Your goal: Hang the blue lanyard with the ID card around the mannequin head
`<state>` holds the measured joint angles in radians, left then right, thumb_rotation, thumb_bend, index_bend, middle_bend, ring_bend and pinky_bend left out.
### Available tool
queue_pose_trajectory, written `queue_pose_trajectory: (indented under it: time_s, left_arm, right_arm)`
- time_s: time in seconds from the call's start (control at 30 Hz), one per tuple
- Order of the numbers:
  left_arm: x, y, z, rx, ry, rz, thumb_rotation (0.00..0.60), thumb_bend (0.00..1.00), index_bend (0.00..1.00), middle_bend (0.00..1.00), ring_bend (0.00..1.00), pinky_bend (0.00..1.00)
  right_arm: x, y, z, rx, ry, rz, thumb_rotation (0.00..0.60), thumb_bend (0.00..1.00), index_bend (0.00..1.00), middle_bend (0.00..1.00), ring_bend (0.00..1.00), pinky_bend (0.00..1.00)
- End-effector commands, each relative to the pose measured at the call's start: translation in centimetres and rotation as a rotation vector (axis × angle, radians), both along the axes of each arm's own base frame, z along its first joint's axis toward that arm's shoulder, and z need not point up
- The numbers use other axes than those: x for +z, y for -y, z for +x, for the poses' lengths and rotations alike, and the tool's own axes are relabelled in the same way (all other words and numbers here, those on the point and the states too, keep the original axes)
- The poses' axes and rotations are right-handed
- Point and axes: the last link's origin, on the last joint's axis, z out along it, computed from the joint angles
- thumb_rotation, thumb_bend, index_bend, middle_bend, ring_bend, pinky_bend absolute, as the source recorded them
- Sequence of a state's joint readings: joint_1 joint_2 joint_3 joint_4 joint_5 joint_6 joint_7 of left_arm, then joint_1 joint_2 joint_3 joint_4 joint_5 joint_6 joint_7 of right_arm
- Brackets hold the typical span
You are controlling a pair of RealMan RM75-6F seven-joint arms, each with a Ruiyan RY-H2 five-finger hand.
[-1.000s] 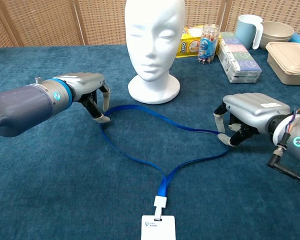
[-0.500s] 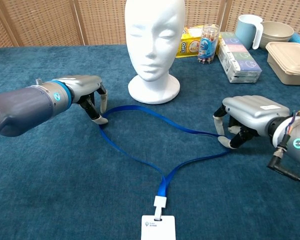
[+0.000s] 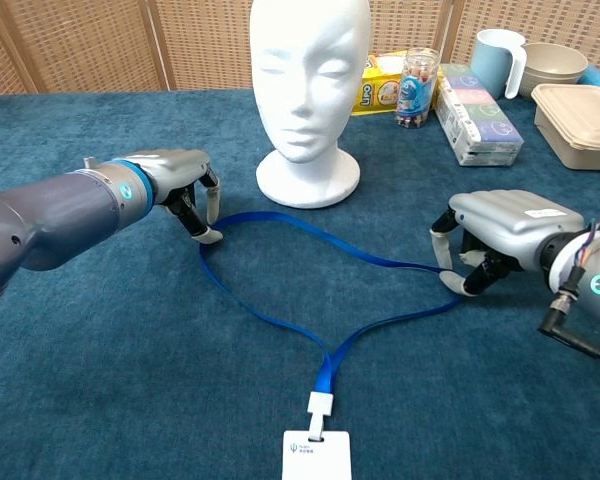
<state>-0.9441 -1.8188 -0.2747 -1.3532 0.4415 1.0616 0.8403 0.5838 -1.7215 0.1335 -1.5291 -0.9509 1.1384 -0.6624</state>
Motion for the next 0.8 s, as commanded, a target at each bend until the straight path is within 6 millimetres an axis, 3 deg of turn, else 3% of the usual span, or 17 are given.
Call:
queue_pose_trajectory:
  time_s: [0.03, 0.8]
  left_arm:
    - [-0.06, -0.03, 0.07, -0.001, -0.004, 0.002, 0.526, 0.32, 0.52, 1.0, 1.0, 1.0]
    - [-0.48, 0.03, 0.11, 0.023, -0.024, -0.014, 0.531, 0.41, 0.57, 1.0, 1.0, 1.0]
  right_arm:
    - [0.05, 0.0, -0.03, -0.001, 0.0, -0.001, 0.594, 0.5, 0.67, 1.0, 1.0, 1.0]
    - [0.44, -0.14, -0.52, -0.028, 0.029, 0.002, 0.596, 0.5, 0.67, 1.0, 1.0, 1.0]
